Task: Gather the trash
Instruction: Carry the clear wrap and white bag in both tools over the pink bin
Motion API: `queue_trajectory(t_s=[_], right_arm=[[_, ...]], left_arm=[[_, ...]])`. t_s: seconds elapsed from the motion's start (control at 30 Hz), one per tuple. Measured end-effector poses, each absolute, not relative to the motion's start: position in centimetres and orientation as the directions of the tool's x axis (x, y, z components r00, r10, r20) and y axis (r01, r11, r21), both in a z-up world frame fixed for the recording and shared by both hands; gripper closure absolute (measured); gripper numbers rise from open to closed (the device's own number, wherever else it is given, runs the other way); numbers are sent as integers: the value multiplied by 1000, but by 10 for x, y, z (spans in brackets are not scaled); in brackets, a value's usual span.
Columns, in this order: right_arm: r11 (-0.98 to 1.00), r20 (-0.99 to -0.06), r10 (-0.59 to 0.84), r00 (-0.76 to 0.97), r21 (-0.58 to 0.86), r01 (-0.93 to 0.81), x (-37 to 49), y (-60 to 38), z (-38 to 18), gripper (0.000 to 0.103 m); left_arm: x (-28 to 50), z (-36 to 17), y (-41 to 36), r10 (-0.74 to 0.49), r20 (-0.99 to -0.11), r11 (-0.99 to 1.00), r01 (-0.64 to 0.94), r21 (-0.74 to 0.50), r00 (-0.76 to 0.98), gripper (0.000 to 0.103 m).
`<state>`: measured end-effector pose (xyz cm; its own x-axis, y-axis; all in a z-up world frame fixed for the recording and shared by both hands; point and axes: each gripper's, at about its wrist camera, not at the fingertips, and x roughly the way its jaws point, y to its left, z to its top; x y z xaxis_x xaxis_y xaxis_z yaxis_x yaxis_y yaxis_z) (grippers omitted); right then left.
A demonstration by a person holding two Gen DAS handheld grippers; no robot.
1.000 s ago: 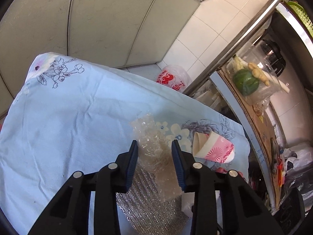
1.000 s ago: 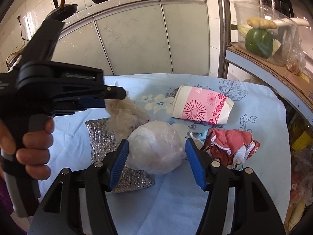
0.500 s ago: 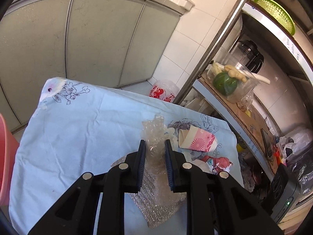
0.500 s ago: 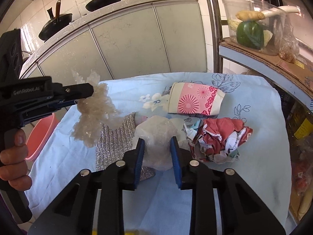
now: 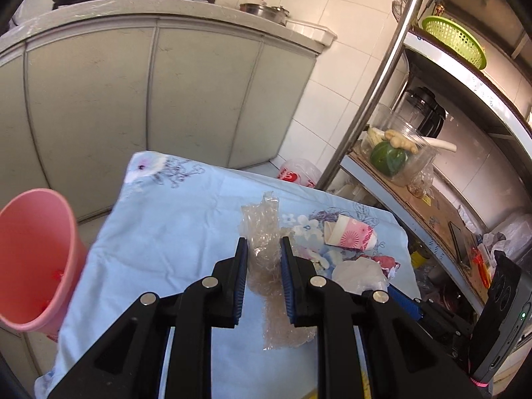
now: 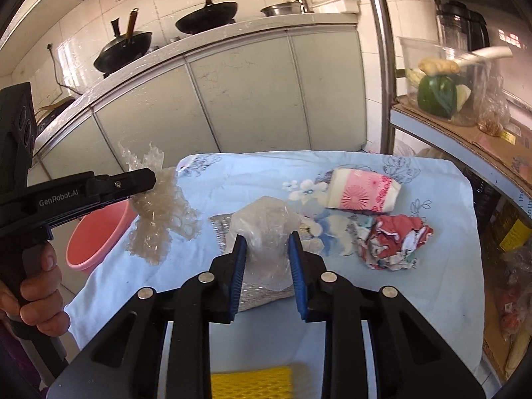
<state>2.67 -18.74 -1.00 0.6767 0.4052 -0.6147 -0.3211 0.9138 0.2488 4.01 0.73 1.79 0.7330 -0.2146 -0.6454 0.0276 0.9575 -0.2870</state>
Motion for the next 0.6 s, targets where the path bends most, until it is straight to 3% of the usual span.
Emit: queue_trajectory(t_s=[0.6], right_arm=[[819, -619, 521, 587, 170, -548, 9, -70, 8, 76]], left_arm=[[-41, 28, 101, 44, -598, 967, -184, -175, 801, 84]])
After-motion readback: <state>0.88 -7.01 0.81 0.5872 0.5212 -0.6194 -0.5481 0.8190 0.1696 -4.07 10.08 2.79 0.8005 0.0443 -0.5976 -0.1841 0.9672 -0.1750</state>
